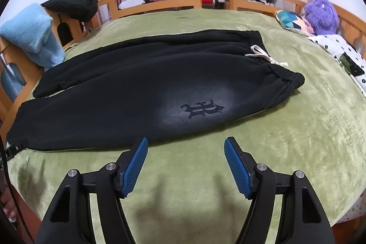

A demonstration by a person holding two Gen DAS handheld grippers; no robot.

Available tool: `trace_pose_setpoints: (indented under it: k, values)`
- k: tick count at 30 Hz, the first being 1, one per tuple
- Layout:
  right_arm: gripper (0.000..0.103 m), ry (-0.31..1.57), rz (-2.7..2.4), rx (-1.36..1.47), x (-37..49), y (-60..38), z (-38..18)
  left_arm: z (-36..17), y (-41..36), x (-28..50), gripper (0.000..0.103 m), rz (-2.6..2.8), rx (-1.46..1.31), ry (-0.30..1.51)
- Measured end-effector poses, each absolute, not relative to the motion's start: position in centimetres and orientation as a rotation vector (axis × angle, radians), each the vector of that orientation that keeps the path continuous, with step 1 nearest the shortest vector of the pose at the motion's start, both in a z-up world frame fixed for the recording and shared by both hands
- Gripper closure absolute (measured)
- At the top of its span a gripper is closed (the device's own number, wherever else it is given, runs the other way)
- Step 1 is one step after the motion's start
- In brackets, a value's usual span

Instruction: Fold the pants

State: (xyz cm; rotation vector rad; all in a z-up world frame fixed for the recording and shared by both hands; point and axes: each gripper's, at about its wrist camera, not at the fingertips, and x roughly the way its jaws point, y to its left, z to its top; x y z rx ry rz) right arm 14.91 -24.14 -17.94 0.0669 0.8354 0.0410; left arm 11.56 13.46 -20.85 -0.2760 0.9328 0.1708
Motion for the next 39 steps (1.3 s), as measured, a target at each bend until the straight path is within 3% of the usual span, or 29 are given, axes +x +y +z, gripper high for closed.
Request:
trace_pose_setpoints:
  k: [13, 16, 28, 39]
  values:
    - [0.034, 0.9, 0.021, 0.081, 16.6, -25.3, -21.1, -25.5, 14.1, 12.7, 0.023, 0.181, -0.325, 1.025]
    - [0.034, 0.902, 0.022, 0.096, 16.5, -25.5, -21.5, -25.7, 14.7, 12.2, 0.019, 0.163, -0.358, 1.011]
    - [0.034, 0.91, -0.006, 0.226, 17.6, -28.5, -22.0, -25.2, 19.9, 10.1, 0.019, 0.137, -0.687, 0.892]
    - [0.033, 0.911, 0.008, 0.356, 21.9, -30.9, -23.7, -25.3, 26.6, 10.4, 0.019, 0.405, -0.752, 0.843]
